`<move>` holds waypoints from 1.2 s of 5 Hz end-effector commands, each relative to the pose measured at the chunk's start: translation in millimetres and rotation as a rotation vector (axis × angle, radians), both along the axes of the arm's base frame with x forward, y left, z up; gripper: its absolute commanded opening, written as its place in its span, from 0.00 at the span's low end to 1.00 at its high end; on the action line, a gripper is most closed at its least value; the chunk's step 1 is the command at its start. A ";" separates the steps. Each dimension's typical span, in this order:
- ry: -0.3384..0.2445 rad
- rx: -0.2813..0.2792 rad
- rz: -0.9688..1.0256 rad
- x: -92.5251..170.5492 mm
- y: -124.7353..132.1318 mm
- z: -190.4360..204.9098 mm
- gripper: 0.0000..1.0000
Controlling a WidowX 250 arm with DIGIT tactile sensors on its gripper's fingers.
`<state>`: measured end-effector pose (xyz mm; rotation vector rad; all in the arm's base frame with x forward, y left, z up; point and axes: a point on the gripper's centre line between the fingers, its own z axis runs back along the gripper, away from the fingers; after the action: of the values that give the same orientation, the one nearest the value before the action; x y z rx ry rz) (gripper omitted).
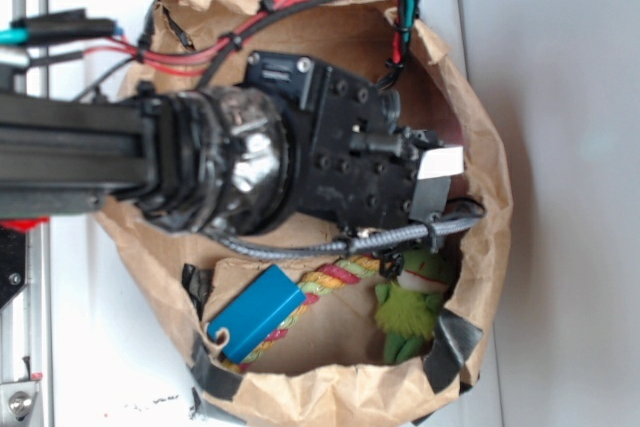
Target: Grab the green block.
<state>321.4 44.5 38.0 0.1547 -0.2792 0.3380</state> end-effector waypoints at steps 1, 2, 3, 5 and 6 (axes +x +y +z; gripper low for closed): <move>-0.091 -0.061 -0.024 -6.4 4.0 62.8 0.00; -0.102 -0.098 -0.066 -19.0 -2.6 83.9 0.00; -0.105 -0.166 -0.113 -34.0 -3.3 109.6 0.00; -0.101 -0.214 -0.202 -51.0 -11.9 143.6 0.00; -0.103 -0.215 -0.223 -53.2 -14.4 152.0 0.00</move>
<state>265.2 20.6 167.8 -0.1118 -0.2814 0.1495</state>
